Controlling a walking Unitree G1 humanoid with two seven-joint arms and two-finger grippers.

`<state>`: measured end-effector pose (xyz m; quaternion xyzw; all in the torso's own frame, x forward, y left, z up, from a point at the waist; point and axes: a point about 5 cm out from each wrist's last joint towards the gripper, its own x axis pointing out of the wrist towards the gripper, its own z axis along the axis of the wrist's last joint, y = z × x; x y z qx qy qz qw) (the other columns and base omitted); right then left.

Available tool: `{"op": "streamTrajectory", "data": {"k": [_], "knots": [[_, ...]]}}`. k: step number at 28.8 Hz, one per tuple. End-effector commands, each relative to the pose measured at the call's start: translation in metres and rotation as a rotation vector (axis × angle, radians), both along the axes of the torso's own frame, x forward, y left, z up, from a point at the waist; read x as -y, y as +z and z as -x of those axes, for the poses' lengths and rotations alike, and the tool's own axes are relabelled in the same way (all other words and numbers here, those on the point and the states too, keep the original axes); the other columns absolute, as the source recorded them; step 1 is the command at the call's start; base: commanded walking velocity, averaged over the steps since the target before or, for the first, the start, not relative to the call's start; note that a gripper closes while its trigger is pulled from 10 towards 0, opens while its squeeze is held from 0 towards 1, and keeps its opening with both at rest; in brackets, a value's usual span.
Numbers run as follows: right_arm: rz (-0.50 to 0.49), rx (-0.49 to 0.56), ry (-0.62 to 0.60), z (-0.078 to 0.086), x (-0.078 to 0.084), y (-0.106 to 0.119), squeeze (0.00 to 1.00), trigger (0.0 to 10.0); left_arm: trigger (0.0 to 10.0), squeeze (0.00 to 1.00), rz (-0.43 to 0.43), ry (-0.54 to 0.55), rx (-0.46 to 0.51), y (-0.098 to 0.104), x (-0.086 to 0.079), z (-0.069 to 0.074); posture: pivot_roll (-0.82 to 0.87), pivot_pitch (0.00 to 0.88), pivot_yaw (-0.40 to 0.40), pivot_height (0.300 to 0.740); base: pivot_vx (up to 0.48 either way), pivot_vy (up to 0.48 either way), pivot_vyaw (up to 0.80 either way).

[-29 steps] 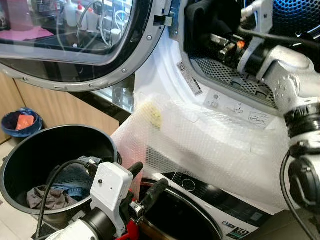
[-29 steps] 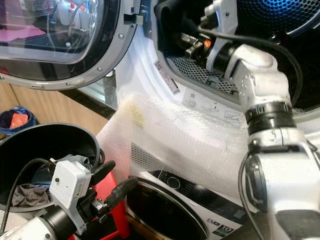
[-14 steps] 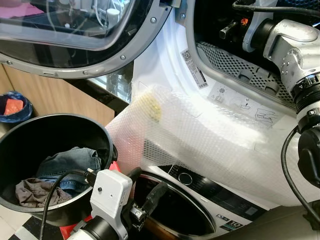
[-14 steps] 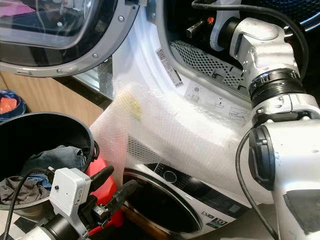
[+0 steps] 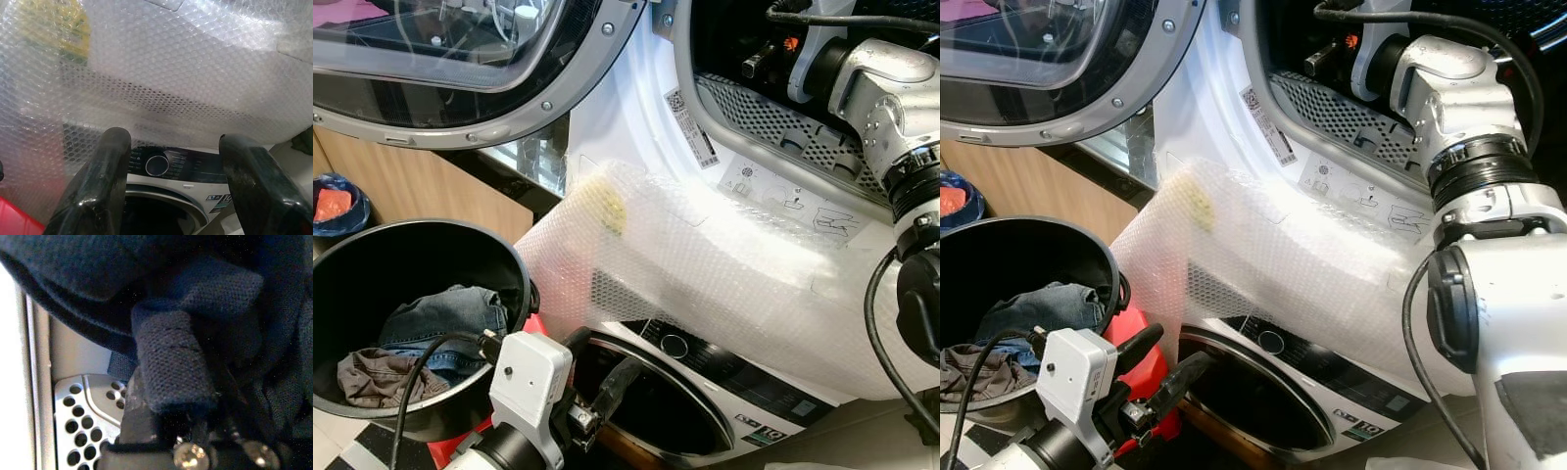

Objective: Clothes washing

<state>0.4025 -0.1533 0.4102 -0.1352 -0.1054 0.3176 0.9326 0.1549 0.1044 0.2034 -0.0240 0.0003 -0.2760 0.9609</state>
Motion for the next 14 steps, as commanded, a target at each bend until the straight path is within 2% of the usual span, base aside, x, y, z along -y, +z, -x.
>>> {"op": "streamTrajectory", "data": {"k": [1,8,9,10,12,14], "knots": [[-0.003,0.005,-0.034,0.002,0.011,0.005,0.00,10.0,10.0,0.00,0.001,-0.008,0.016,0.003,0.002,0.004,0.25,0.202,-0.276,0.740,0.000,0.000,0.00],[-0.008,0.010,-0.062,0.001,0.013,0.007,0.00,10.0,10.0,0.00,0.001,-0.001,0.018,0.003,0.002,0.005,0.25,0.204,-0.277,0.740,0.000,0.000,0.00],[-0.135,0.091,-0.283,0.004,0.039,0.028,0.00,10.0,10.0,0.00,0.005,0.020,0.013,0.000,0.001,0.008,0.28,0.190,-0.277,0.740,0.000,0.000,0.00],[-0.135,0.091,-0.283,0.004,0.039,0.028,0.00,10.0,10.0,0.00,0.005,0.020,0.013,0.000,0.001,0.008,0.28,0.190,-0.277,0.740,0.000,0.000,0.00],[-0.178,0.114,-0.372,0.006,0.053,0.035,0.00,10.0,10.0,0.00,0.005,0.023,0.012,0.000,0.001,0.009,0.28,0.184,-0.273,0.740,0.000,0.000,0.00],[-0.152,0.121,-0.360,0.008,0.059,0.035,0.00,10.0,10.0,0.00,0.004,0.019,0.015,0.001,0.002,0.008,0.28,0.178,-0.269,0.740,0.000,0.000,0.00]]}}
